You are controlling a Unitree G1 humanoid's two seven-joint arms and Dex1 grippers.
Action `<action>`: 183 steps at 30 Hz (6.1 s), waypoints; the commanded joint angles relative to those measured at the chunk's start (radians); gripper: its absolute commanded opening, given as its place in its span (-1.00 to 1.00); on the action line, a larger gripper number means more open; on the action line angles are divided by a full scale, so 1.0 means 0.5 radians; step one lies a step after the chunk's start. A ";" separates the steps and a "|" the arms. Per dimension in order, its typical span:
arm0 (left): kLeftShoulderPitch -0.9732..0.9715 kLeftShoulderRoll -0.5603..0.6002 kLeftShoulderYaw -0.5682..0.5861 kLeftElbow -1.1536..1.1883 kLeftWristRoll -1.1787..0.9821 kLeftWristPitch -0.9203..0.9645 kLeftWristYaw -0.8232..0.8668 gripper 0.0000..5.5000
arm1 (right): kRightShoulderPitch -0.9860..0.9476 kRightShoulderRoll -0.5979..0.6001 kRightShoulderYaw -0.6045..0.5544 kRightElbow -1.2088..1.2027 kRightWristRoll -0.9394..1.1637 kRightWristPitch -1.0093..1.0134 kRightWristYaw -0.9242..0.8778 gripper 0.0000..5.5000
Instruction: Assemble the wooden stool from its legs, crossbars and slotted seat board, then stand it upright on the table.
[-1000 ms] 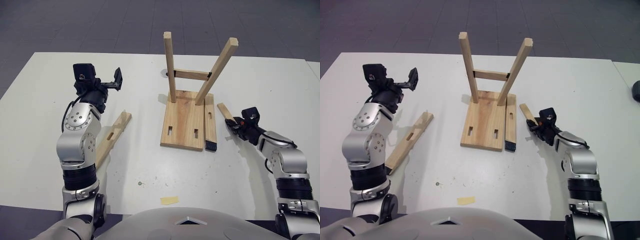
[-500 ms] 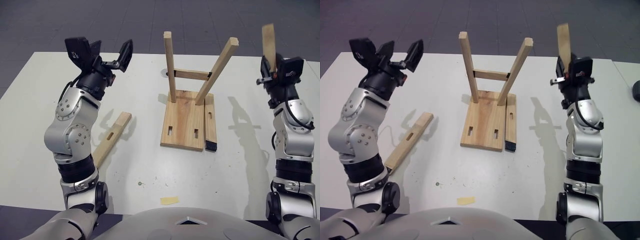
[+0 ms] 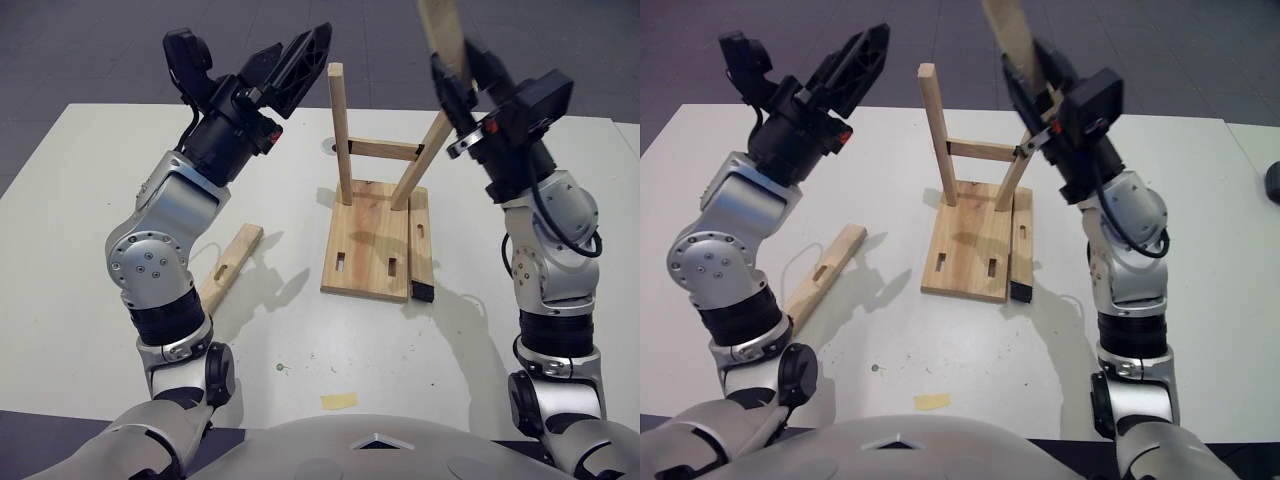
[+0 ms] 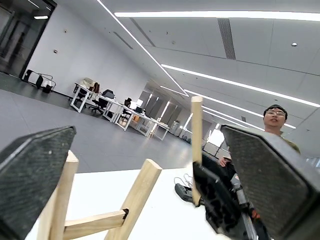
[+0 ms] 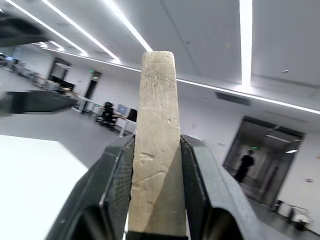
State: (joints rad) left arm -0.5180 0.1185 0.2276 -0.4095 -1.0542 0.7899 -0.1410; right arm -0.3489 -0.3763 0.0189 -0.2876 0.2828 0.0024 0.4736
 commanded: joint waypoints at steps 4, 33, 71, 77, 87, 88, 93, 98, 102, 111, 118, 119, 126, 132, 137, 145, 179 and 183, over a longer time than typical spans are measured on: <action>-0.049 -0.031 -0.138 -0.008 0.030 -0.021 0.073 0.96 | 0.050 0.064 0.173 -0.068 -0.024 -0.002 0.109 -0.53; -0.051 0.179 -0.344 -0.171 0.321 -0.144 -0.137 -0.72 | 0.064 0.125 0.209 -0.141 -0.045 0.086 0.133 -0.53; 0.995 0.904 0.328 0.180 0.463 0.021 -0.505 -0.85 | 0.573 0.097 -0.238 -0.320 -0.145 0.211 -0.302 0.96; 0.960 0.974 0.349 0.251 0.495 0.031 -0.563 -0.85 | 0.624 0.118 -0.213 -0.350 -0.162 0.204 -0.344 0.96; 0.914 0.984 0.520 0.213 0.254 0.184 -0.524 -0.85 | 0.725 0.158 -0.182 -0.403 -0.193 0.217 -0.377 0.96; 0.927 1.001 0.509 0.208 0.265 0.189 -0.531 -0.85 | 0.732 0.161 -0.180 -0.409 -0.198 0.218 -0.382 0.96; 1.019 1.067 0.436 0.180 0.369 0.187 -0.595 -0.85 | 0.765 0.158 -0.193 -0.436 -0.207 0.225 -0.396 0.96; 1.074 1.063 0.395 0.159 0.427 0.159 -0.609 -0.85 | 0.763 0.145 -0.200 -0.431 -0.208 0.234 -0.391 0.96; 1.103 1.031 0.352 0.140 0.485 0.144 -0.593 -0.85 | 0.750 0.130 -0.195 -0.423 -0.220 0.234 -0.380 0.96; 1.092 0.878 0.199 0.103 0.660 0.014 -0.440 -0.85 | 0.736 0.122 -0.152 -0.419 -0.243 0.239 -0.366 0.96; 0.976 0.755 0.063 0.176 0.804 -0.130 -0.378 -0.85 | 0.715 0.126 -0.116 -0.409 -0.256 0.233 -0.355 0.96; 0.960 0.745 0.055 0.191 0.815 -0.143 -0.377 -0.85 | 0.711 0.126 -0.116 -0.404 -0.253 0.232 -0.352 0.96; 0.849 0.727 -0.082 0.369 0.964 -0.264 -0.460 -0.85 | 0.706 0.140 -0.108 -0.408 -0.265 0.235 -0.351 0.96; 0.779 0.683 -0.102 0.406 1.018 -0.328 -0.453 -0.85 | 0.655 0.141 -0.091 -0.360 -0.264 0.227 -0.326 0.96; 0.640 0.652 -0.065 0.304 0.986 -0.284 -0.399 -0.85 | 0.597 0.146 -0.080 -0.359 -0.234 0.252 -0.302 0.96; 0.288 0.675 0.123 -0.118 0.712 -0.087 -0.194 -0.85 | 0.293 0.057 -0.043 -0.624 0.567 0.905 0.003 0.96; -0.215 0.273 -0.288 -0.347 0.345 0.039 0.086 -0.85 | -0.187 0.292 0.451 -0.299 0.374 1.118 -0.332 0.96; -0.176 0.348 -0.303 -0.342 0.427 0.035 0.050 -0.85 | -0.216 0.305 0.406 -0.227 0.197 1.085 -0.404 0.96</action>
State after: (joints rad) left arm -0.6114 0.2602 0.0838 -0.5725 -0.8639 0.7984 -0.1044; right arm -0.4361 -0.2243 0.2409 -0.4137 0.4140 0.5528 0.2896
